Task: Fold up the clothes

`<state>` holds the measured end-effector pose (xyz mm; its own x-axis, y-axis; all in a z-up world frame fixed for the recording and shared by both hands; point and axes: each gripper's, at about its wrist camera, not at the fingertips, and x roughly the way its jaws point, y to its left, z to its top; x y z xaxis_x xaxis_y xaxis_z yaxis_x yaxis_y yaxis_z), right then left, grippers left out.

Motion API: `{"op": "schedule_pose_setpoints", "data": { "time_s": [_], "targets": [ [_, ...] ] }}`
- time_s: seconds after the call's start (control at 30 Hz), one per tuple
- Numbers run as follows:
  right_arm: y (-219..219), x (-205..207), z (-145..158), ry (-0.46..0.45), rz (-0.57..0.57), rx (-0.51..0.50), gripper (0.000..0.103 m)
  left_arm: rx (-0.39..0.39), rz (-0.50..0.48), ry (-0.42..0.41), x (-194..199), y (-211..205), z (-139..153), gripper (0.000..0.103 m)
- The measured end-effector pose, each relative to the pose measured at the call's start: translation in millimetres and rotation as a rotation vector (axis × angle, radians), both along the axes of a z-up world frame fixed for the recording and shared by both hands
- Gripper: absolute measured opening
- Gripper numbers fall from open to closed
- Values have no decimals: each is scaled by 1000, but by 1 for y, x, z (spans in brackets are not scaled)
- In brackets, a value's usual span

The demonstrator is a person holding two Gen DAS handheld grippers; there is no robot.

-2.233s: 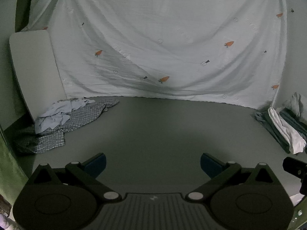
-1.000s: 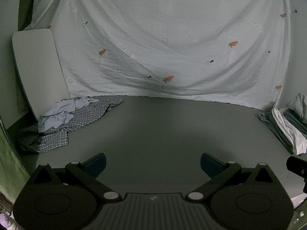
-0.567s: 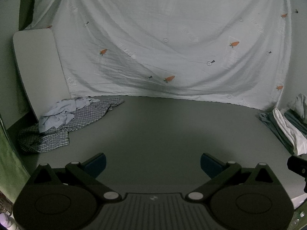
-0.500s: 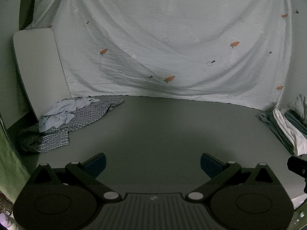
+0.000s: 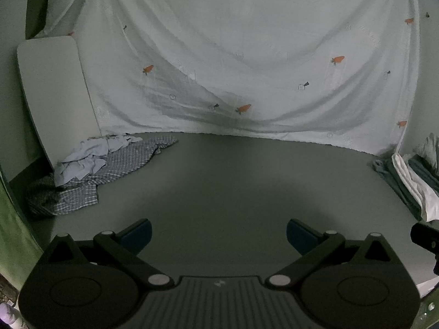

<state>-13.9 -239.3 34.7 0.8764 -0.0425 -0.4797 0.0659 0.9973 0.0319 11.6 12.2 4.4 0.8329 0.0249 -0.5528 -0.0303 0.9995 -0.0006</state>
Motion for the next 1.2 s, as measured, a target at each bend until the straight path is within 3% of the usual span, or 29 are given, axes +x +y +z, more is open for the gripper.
{"op": "schedule_pose_setpoints", "data": {
  "time_s": [0.33,0.5,0.7,0.97,1.2],
  "targets": [
    [-18,37,-4,32,-15,-28,103,-64,-13,46,41,-13,-12,103],
    [-33,82,-9,44,-4,-11,103,-60,-11,57,76,-24,-18,103],
    [-37,165,-16,94,68,57,103,-35,48,86,126,-16,-8,103],
    [-3,267,-40,128,238,181,103,-162,283,127,182,47,-11,103],
    [59,350,-64,265,345,351,103,-275,430,185,219,137,-36,103]
  ]
}}
